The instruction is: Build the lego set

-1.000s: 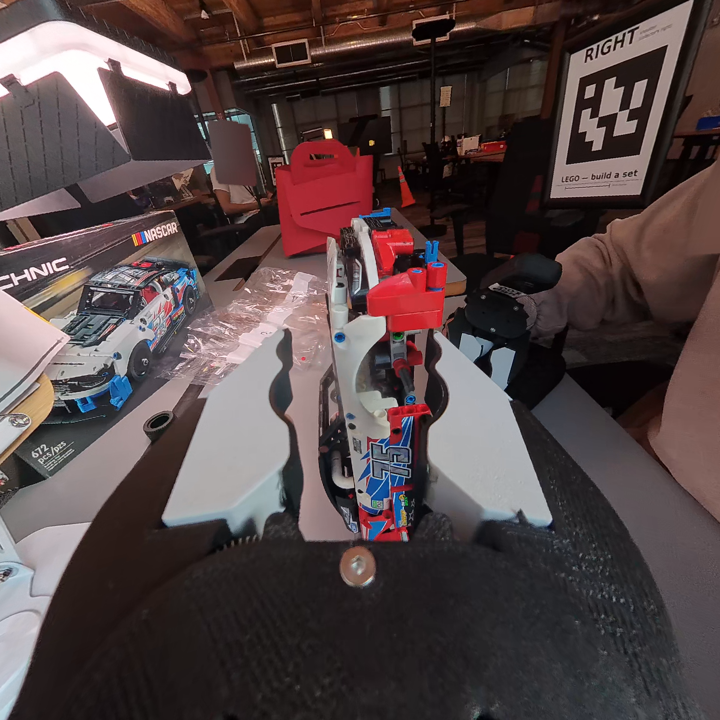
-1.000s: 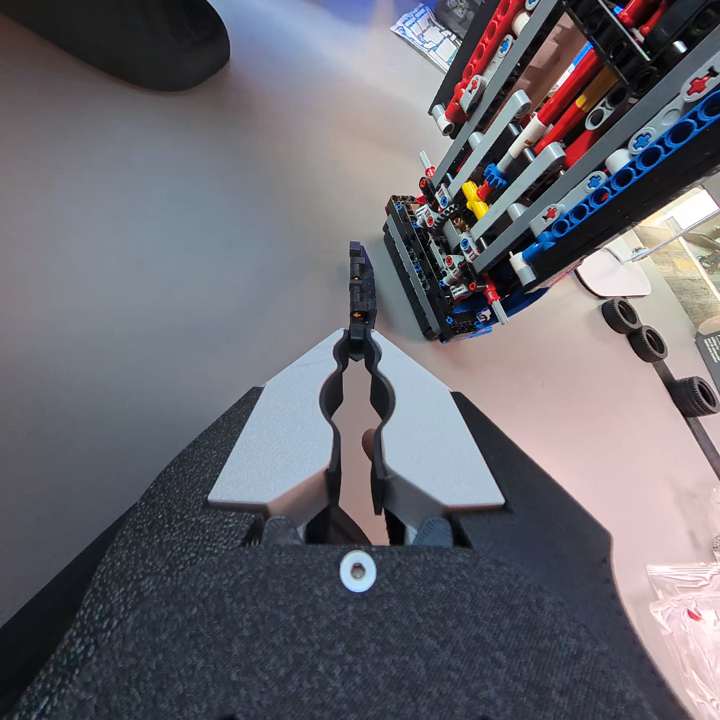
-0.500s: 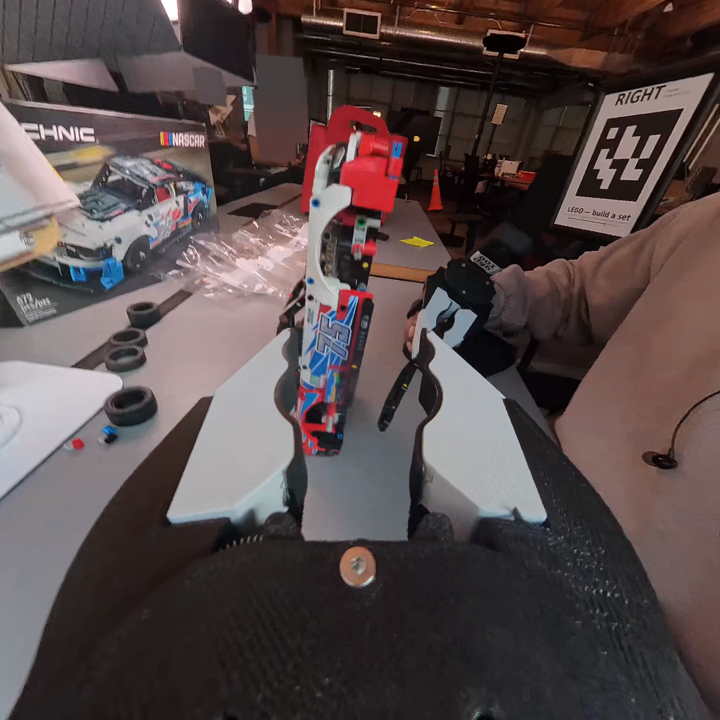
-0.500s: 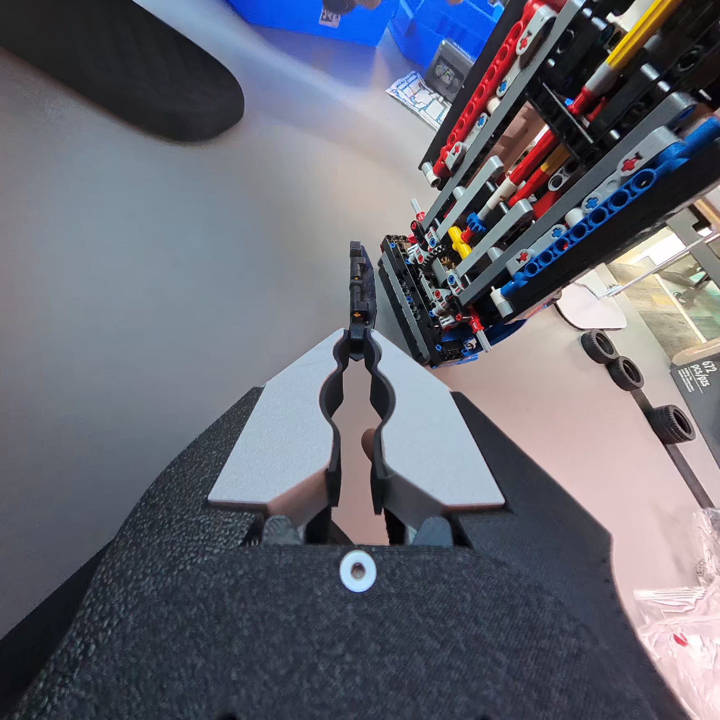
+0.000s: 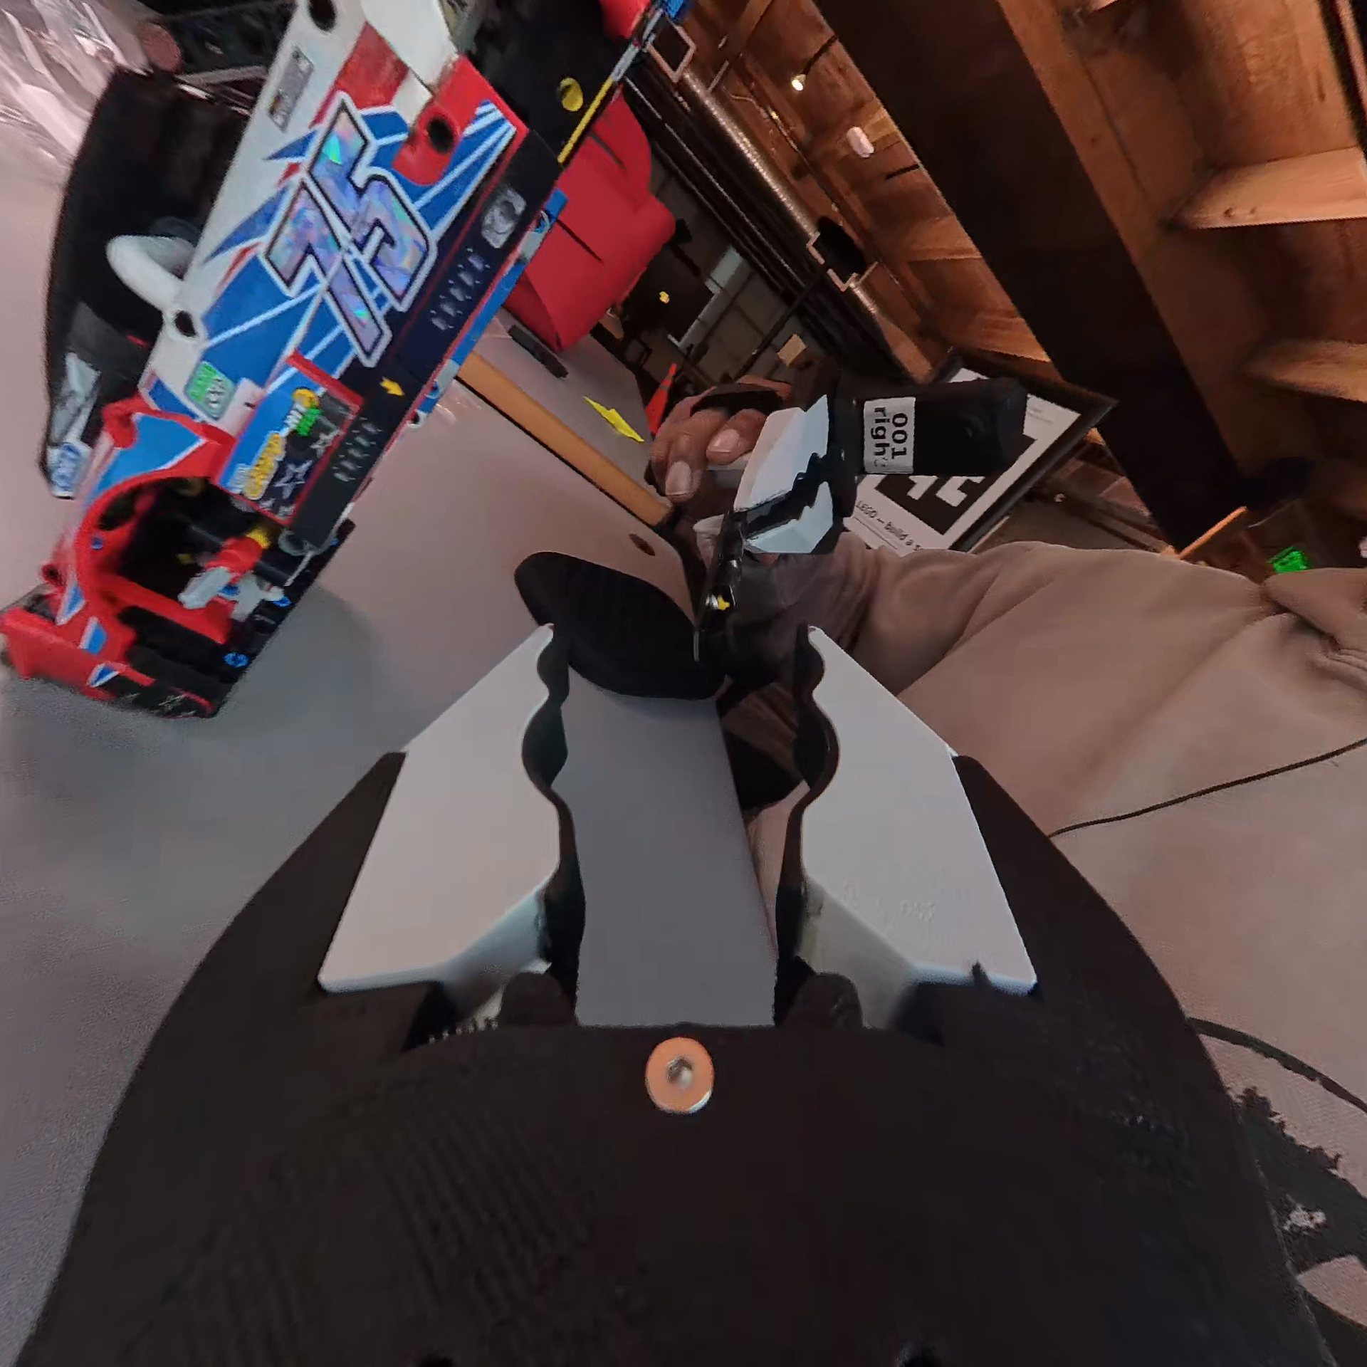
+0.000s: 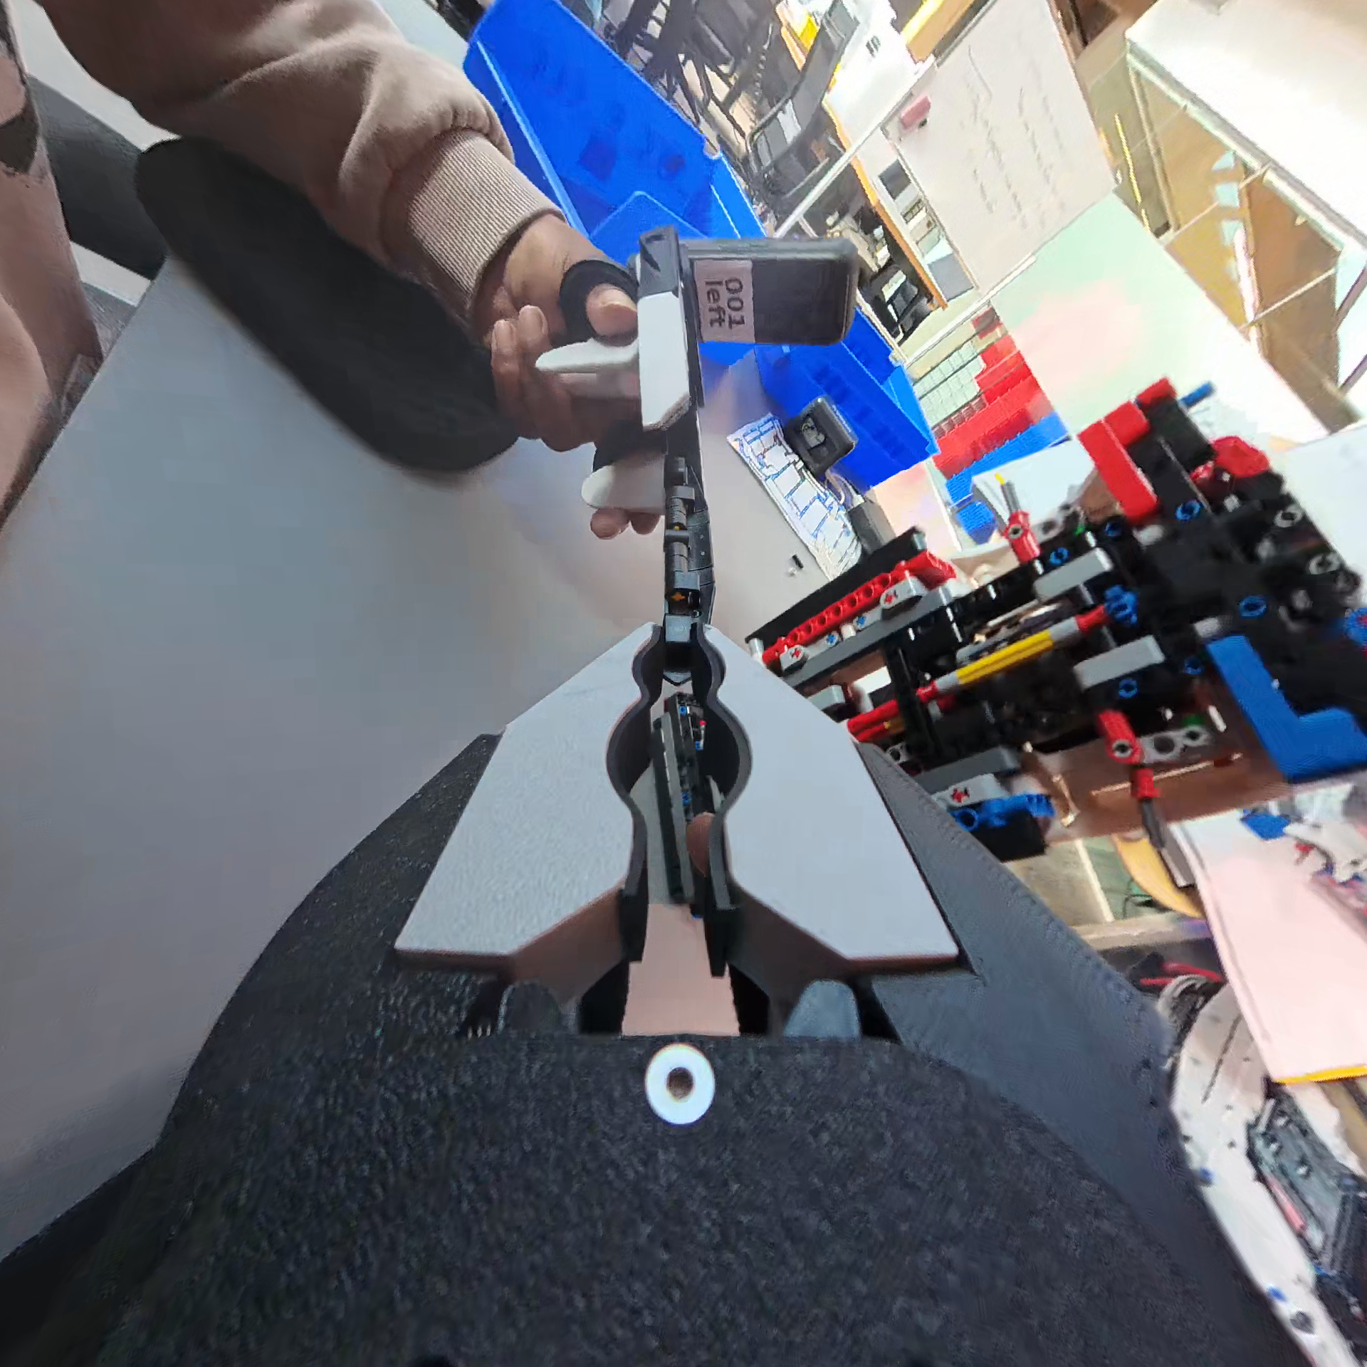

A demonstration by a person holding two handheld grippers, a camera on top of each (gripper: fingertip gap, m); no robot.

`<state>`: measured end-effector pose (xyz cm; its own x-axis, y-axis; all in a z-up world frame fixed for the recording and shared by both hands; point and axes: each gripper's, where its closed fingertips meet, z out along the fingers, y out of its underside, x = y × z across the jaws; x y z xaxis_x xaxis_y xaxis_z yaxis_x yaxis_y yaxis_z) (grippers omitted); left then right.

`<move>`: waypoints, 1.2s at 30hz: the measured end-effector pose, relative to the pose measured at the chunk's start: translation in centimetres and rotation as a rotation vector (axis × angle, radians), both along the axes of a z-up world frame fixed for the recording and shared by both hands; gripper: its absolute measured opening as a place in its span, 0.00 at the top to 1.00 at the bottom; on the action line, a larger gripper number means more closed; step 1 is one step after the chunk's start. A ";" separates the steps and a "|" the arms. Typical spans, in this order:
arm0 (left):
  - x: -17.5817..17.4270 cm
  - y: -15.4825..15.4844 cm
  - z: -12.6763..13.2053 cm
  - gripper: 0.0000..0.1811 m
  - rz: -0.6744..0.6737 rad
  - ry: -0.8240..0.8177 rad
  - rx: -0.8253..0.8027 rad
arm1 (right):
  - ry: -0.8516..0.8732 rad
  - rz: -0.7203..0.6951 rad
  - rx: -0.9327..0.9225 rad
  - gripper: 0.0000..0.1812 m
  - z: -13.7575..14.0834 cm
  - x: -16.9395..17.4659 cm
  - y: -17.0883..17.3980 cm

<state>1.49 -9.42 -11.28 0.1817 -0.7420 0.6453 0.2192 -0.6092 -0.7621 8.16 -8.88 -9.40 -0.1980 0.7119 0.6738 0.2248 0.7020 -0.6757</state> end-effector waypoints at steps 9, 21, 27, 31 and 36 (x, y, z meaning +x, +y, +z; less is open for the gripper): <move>2.0 -1.8 1.5 0.86 -0.095 -0.016 0.085 | -0.027 0.027 0.240 0.97 -0.5 -1.4 -1.5; 1.4 -1.2 1.0 0.97 0.035 0.236 0.333 | -0.025 0.004 0.166 0.97 -1.0 -1.8 -0.7; 1.9 -0.1 2.8 0.97 0.139 0.572 0.668 | -0.107 -0.001 -0.223 0.88 2.6 -1.9 0.0; 3.4 0.6 5.3 0.97 0.141 0.687 0.841 | -0.253 -0.004 -0.134 0.91 3.8 -3.1 -0.1; 4.2 1.0 7.7 0.97 0.173 0.721 0.972 | -0.319 -0.028 -0.025 0.97 5.0 -3.4 0.7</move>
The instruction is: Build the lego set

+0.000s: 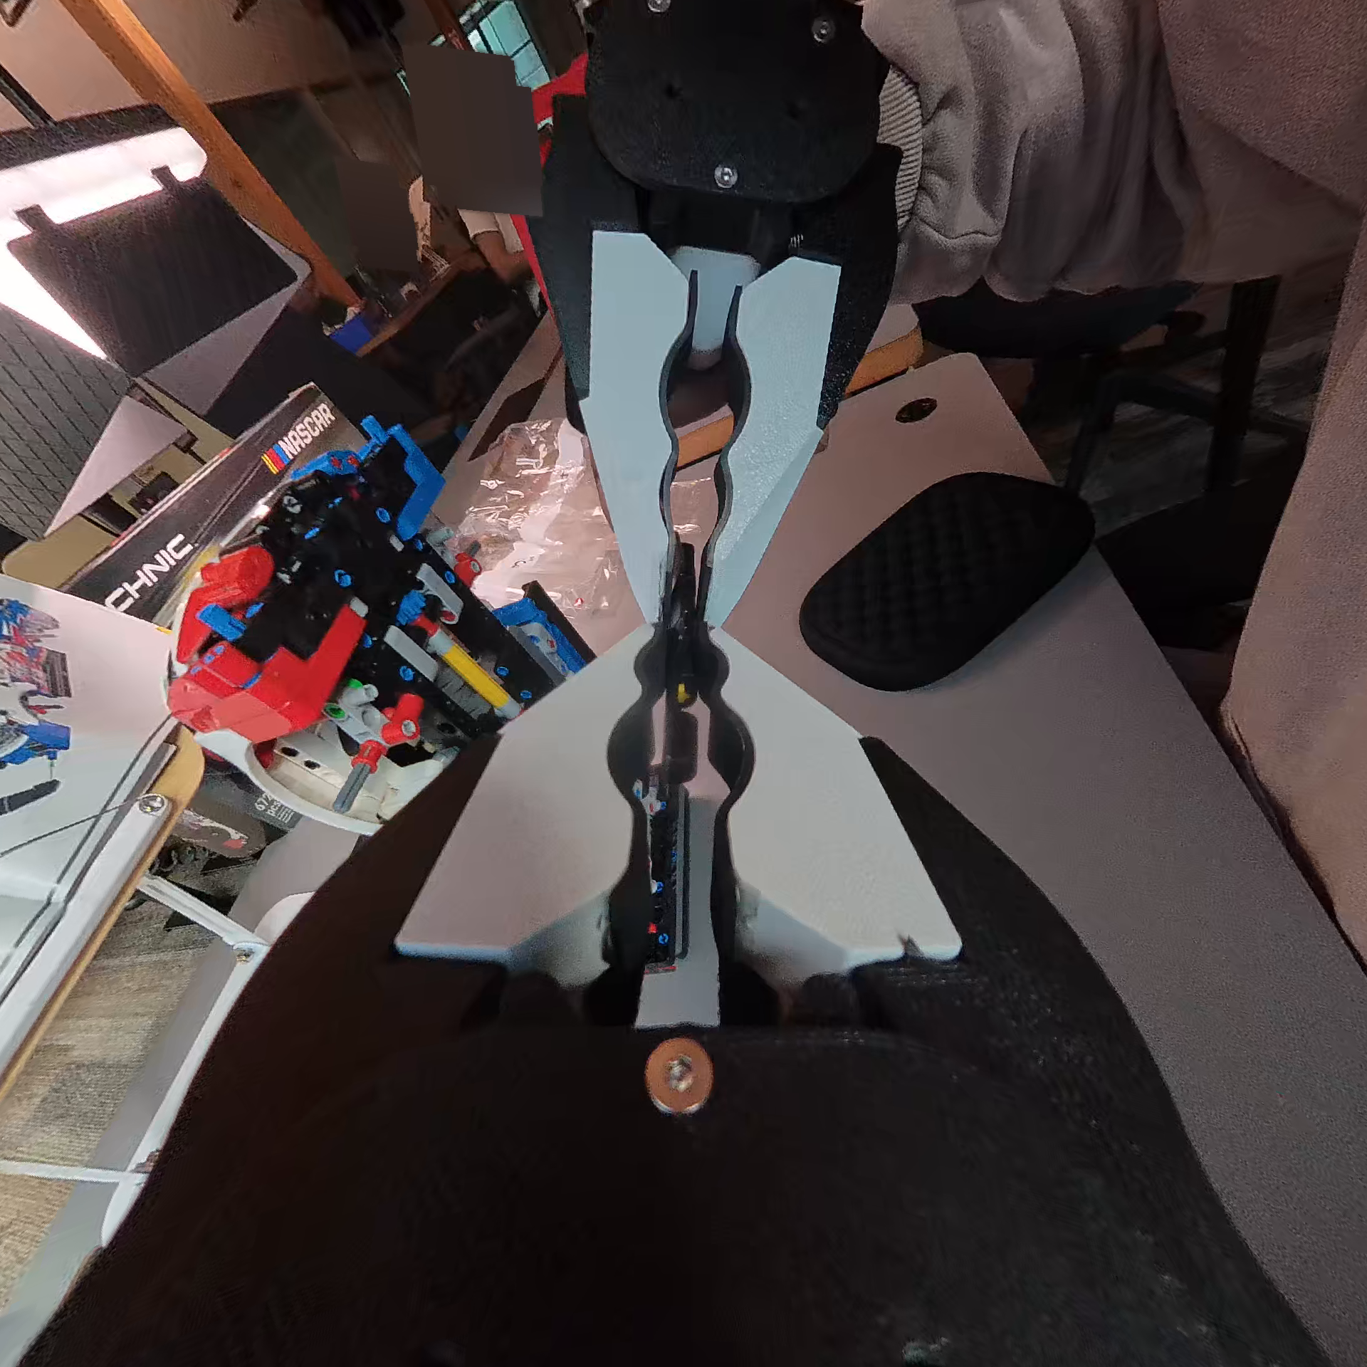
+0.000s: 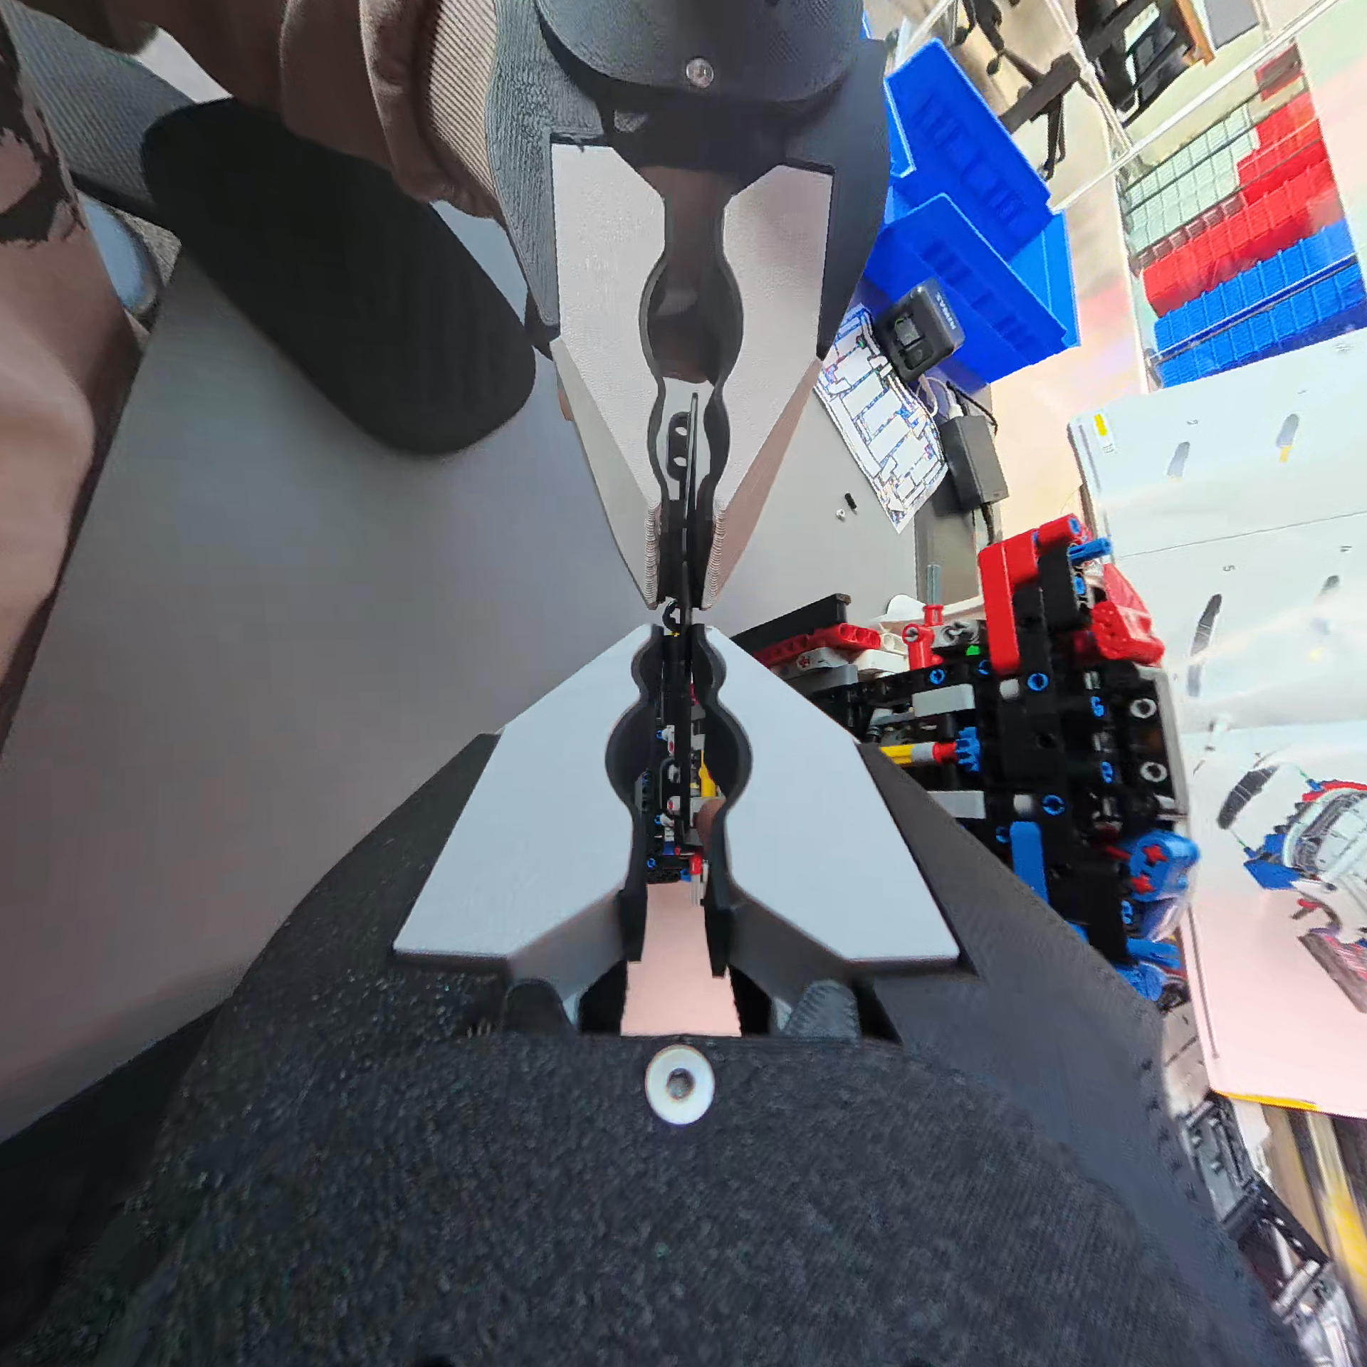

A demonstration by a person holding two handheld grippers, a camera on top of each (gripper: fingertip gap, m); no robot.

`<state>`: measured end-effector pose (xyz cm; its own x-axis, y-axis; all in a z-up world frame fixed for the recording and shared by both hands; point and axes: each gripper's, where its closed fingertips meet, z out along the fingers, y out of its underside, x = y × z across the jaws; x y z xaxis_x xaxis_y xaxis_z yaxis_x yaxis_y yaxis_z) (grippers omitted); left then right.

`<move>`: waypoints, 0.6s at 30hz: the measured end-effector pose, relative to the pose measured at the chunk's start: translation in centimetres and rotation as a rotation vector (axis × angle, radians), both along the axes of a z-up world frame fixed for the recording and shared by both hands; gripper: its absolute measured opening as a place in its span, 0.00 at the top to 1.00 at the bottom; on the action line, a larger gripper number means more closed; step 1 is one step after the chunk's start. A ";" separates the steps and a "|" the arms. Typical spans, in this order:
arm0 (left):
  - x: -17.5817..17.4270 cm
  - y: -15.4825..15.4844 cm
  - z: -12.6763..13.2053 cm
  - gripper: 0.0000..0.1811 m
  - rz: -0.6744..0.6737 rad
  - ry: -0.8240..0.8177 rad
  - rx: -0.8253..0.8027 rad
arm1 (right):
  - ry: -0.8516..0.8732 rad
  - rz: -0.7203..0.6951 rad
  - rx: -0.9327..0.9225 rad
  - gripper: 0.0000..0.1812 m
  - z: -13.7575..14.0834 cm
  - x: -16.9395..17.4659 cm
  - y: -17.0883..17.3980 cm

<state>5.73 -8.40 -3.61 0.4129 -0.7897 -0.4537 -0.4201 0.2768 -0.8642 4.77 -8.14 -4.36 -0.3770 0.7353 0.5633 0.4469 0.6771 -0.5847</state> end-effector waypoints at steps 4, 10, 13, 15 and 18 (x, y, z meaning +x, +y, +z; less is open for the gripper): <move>-0.3 -0.2 1.1 0.93 -0.004 -0.055 0.017 | -0.015 0.004 -0.046 0.97 0.9 0.5 0.1; -0.5 -0.4 2.1 0.97 -0.009 -0.079 -0.006 | -0.052 -0.018 -0.114 0.97 2.0 0.9 0.4; -0.7 0.1 3.2 0.97 -0.007 -0.142 -0.047 | -0.026 -0.011 -0.016 0.96 3.5 0.3 0.6; -0.6 0.5 4.2 0.94 -0.016 -0.181 -0.062 | -0.053 -0.024 0.019 0.97 4.4 0.0 0.9; -0.8 1.4 6.0 0.91 -0.017 -0.240 -0.055 | -0.090 -0.027 0.018 0.97 6.3 -0.1 1.7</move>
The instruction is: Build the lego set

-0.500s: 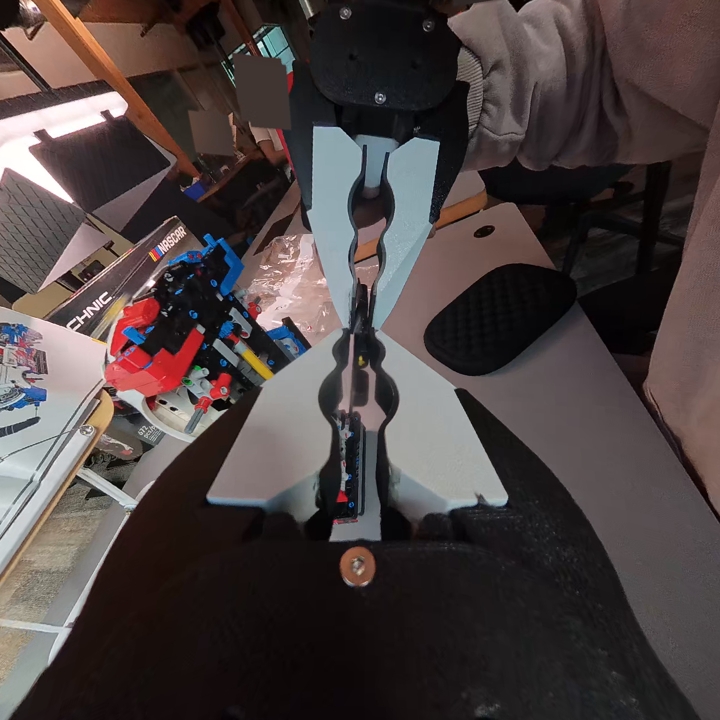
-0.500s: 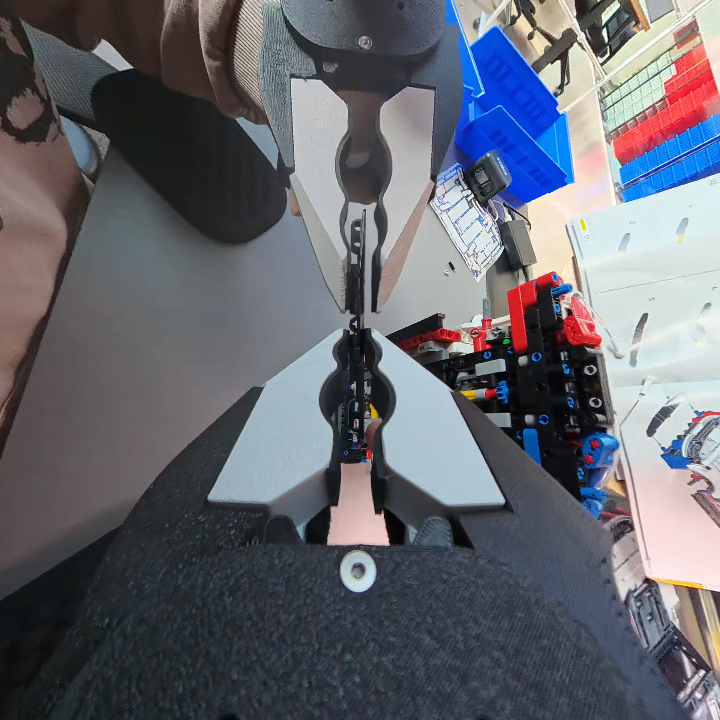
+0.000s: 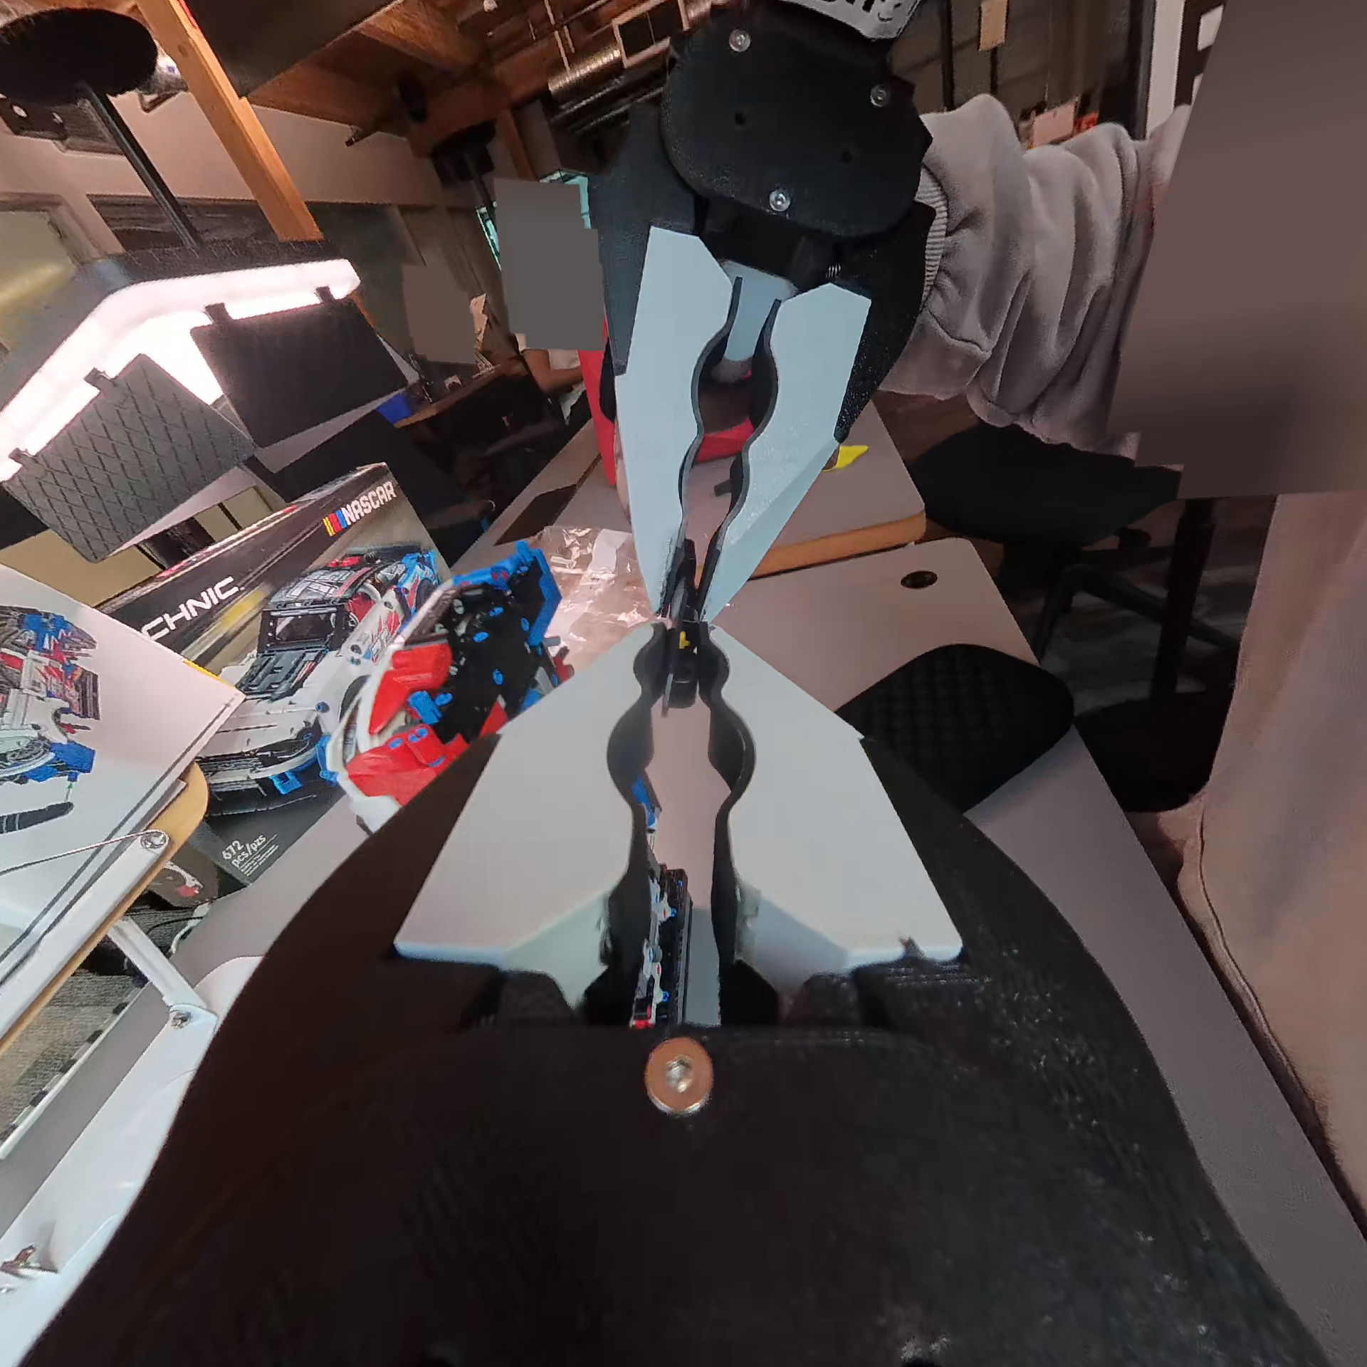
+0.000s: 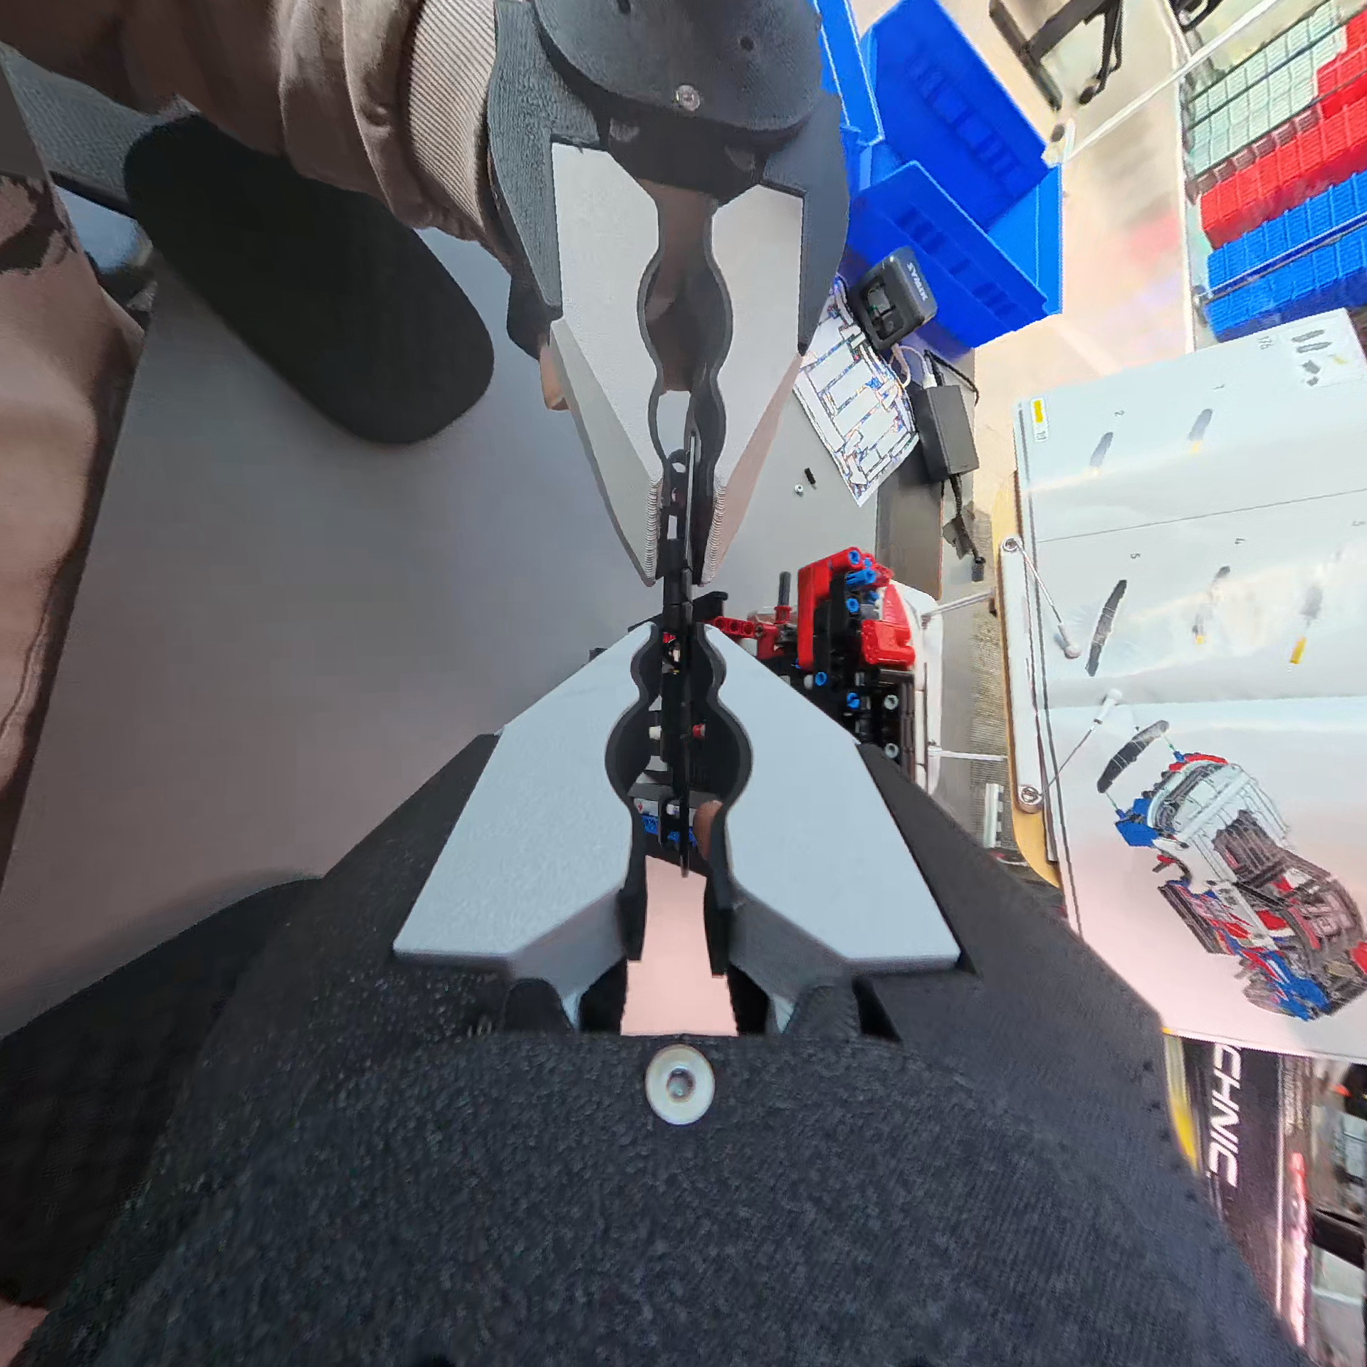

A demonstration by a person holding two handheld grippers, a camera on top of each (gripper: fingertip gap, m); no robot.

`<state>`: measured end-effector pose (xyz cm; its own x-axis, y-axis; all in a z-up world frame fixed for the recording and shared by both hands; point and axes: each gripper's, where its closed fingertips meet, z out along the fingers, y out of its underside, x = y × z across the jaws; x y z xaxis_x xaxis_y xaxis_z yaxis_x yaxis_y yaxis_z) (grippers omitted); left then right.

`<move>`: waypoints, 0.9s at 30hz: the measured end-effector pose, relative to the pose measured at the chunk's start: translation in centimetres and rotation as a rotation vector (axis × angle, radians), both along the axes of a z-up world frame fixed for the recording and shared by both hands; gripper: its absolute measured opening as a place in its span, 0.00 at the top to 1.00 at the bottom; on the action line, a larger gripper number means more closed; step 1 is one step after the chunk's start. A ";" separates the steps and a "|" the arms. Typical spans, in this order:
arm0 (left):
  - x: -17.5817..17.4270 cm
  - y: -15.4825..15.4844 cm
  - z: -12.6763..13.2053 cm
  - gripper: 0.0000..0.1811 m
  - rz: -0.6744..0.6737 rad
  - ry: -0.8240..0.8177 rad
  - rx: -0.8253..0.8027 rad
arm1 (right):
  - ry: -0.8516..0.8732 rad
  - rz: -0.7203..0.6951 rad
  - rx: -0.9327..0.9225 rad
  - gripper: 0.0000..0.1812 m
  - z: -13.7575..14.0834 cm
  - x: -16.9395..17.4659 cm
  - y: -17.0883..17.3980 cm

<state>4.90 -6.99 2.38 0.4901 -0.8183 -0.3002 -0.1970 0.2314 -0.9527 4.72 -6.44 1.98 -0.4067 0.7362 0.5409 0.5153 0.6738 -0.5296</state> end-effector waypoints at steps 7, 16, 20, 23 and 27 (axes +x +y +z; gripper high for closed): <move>-4.4 4.5 2.3 0.70 0.122 -0.115 -0.080 | -0.106 -0.077 -0.168 0.97 5.3 0.0 4.6; -3.0 9.2 -2.6 0.56 0.097 -0.079 -0.228 | -0.327 -0.133 -0.306 0.97 1.6 -1.5 6.2; -2.5 9.4 -2.5 0.61 0.074 -0.065 -0.209 | -0.356 -0.128 -0.317 0.97 1.2 -1.6 6.5; -2.4 9.2 -2.2 0.67 0.061 -0.077 -0.193 | -0.367 -0.123 -0.328 0.97 1.0 -1.5 6.7; -2.5 9.1 -2.1 0.70 0.057 -0.083 -0.184 | -0.361 -0.101 -0.328 0.97 0.8 -1.6 6.6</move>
